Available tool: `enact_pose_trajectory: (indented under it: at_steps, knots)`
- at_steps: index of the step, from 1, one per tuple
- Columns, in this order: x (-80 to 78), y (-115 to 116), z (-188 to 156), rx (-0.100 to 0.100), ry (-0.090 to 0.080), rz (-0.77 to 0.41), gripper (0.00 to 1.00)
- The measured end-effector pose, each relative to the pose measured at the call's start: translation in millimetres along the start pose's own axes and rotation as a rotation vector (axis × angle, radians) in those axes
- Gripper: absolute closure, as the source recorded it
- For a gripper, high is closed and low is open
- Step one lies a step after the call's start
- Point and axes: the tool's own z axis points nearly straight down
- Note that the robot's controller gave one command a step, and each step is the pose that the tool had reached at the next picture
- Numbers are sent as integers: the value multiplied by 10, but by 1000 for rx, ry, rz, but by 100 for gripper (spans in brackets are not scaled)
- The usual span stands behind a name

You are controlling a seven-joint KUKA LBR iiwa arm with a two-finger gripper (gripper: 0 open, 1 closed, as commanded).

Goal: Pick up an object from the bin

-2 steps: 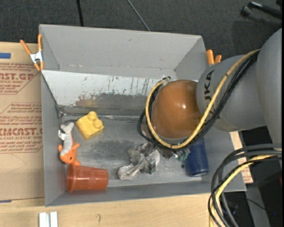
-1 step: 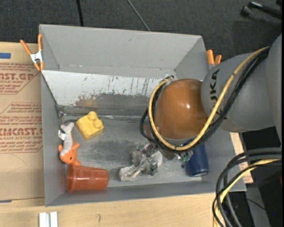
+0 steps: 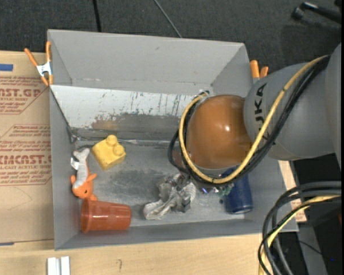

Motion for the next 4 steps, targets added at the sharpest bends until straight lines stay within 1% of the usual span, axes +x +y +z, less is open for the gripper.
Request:
enact_pose_trajectory:
  at_steps: [1, 2, 3, 4]
  knots:
    - [53, 43, -261, -1, 3, 1, 100]
    - [-79, 45, -528, 0, 0, -7, 100]
    - [-88, 49, -600, -2, 2, -10, 100]
    - [23, -190, -564, 7, -14, 33, 100]
